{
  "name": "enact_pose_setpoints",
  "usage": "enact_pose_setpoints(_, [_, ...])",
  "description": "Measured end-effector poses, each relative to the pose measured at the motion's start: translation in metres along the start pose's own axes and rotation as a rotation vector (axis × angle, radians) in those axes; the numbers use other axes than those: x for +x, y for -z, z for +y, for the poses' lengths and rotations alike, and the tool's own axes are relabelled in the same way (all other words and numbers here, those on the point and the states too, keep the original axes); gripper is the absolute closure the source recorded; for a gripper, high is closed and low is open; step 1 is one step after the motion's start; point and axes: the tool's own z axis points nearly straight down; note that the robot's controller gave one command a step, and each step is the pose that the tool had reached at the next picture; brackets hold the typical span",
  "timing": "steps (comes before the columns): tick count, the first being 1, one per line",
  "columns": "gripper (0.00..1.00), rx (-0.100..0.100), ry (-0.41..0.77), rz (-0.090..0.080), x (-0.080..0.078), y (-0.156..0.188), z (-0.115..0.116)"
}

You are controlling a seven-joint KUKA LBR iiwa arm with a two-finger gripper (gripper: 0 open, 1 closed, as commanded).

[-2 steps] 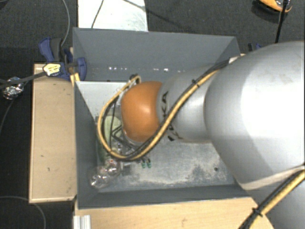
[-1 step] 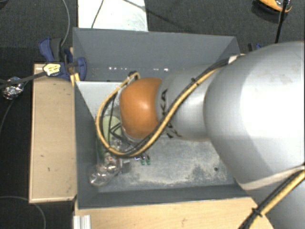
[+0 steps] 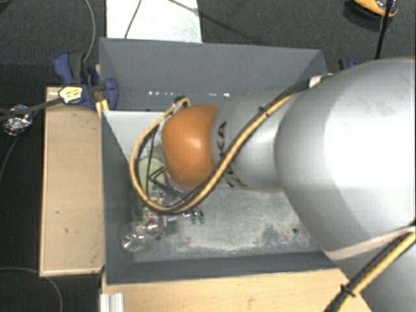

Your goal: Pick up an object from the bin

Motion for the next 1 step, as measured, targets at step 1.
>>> enact_pose_setpoints(1, [1.0,0.009,-0.026,0.002,0.0017,-0.0014,0.0014])
